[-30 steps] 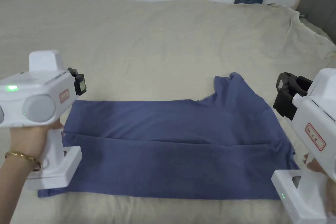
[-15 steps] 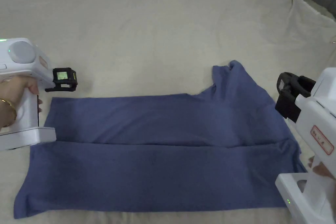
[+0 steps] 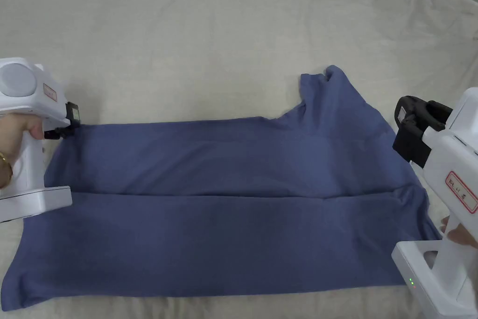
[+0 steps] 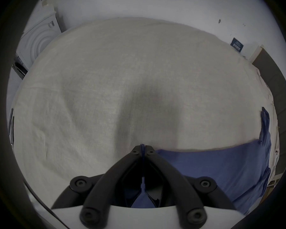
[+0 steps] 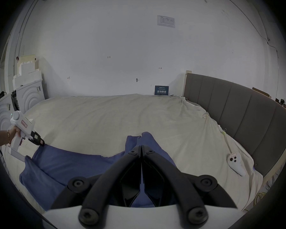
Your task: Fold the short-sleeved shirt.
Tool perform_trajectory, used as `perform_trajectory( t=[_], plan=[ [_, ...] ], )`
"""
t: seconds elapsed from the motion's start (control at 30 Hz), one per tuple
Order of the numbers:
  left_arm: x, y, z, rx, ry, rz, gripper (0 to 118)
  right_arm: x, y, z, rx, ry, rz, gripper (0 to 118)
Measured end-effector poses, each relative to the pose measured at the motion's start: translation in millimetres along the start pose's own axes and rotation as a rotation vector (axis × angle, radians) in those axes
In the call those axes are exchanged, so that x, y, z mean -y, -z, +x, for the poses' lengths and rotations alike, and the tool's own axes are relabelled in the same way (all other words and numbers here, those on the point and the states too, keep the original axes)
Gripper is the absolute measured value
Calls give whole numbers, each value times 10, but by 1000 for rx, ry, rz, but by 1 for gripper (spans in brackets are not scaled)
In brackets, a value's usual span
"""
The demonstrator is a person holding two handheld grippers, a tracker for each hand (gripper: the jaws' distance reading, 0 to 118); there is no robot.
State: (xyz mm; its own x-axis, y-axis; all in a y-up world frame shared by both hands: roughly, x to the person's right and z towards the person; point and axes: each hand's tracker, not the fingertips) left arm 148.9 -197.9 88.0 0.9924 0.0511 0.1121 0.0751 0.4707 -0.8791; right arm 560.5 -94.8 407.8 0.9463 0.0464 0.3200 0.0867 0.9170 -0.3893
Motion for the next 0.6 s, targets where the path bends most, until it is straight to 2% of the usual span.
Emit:
perform_trajectory(
  t=[0.2, 0.27, 0.33, 0.37, 0.43, 0.47, 0.5, 0.6],
  plan=[
    [212, -789, -47, 69, -34, 275, 0, -242, 110, 105, -30, -32, -38, 0],
    [306, -955, -10, 57, -5, 327, 0, -367, 238, 165, -41, -44, -54, 2],
    [355, -1047, 38, 48, 25, 358, 0, -478, 451, 224, -30, -100, -90, 23],
    [382, -1081, 49, 49, 25, 363, 0, -535, 571, 261, -25, -94, -137, 23],
    [384, -1084, 29, 60, 14, 373, 0, -624, 934, 413, -66, -25, -287, 93],
    [377, -1074, 21, 63, 11, 373, 0, -631, 1066, 459, -86, 4, -329, 113],
    [380, -1074, 18, 65, 8, 374, 0, -632, 1186, 498, -82, 15, -332, 118],
    [377, -1032, 6, 64, -1, 375, 0, -585, 1626, 554, -15, -58, -458, 117]
  ],
)
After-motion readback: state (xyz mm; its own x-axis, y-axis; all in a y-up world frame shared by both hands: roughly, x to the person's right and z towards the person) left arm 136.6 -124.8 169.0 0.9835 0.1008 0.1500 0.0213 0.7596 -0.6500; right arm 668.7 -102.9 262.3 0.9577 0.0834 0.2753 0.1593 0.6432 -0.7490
